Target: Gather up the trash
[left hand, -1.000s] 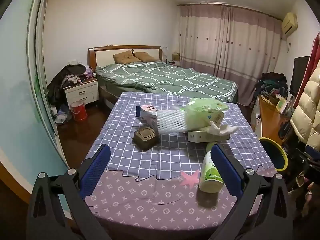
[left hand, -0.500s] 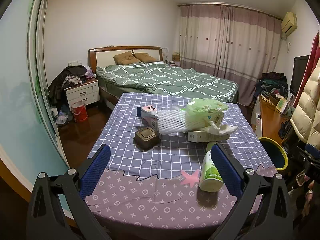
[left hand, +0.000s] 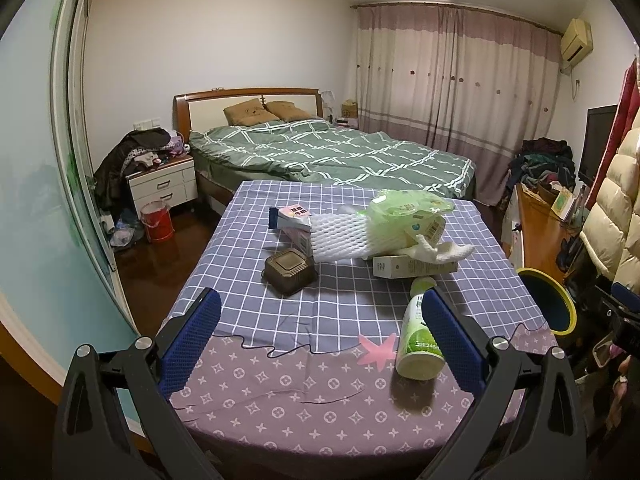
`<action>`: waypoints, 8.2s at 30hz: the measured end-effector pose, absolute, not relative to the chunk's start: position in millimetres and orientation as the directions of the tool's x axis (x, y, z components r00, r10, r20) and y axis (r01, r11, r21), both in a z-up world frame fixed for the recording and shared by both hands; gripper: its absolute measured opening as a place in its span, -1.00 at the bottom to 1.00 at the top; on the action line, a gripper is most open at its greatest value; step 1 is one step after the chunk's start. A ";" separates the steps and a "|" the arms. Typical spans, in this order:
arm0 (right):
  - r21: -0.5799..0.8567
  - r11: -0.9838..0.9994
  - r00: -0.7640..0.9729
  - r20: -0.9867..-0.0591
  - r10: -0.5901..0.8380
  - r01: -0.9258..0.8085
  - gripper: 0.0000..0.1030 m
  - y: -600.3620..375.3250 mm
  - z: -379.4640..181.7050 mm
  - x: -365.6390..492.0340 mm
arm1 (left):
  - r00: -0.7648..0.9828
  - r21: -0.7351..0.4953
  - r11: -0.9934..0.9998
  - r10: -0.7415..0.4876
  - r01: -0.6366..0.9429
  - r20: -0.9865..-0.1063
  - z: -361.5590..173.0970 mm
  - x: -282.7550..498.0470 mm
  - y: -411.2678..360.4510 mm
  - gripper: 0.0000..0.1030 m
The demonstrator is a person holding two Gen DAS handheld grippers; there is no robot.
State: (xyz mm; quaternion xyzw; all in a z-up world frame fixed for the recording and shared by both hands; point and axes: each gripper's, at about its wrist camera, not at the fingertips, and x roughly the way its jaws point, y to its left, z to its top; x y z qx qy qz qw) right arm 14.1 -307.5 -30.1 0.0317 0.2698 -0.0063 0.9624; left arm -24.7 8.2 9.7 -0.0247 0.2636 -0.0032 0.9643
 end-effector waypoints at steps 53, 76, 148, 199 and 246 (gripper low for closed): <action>0.070 0.997 0.845 -0.534 0.014 0.028 0.88 -308.0 -37.3 18.0 | 0.845 -0.043 0.999 -0.017 -0.007 -0.534 -2.9 -15.4 5.6 0.93; 0.136 0.976 0.820 -0.530 0.215 -0.168 0.65 -257.4 -24.8 116.4 | 0.838 -0.049 0.998 0.000 -0.033 -0.546 -16.0 7.7 16.5 0.92; 0.123 0.867 0.653 -0.710 -0.263 0.483 -0.87 -523.9 -155.4 163.9 | 0.714 -0.006 0.977 -0.160 0.213 -0.681 -91.1 72.1 -90.9 0.92; 0.170 0.869 0.693 -0.681 -0.237 0.464 -0.67 -517.7 -135.1 155.9 | 0.762 0.063 0.908 -0.307 0.413 -0.569 -42.4 99.3 -118.1 0.00; 0.188 0.805 0.678 -0.662 -0.319 0.563 -0.67 -573.6 -128.4 70.4 | 0.394 -0.084 0.628 -0.580 0.773 -0.712 -93.7 189.5 -450.0 0.02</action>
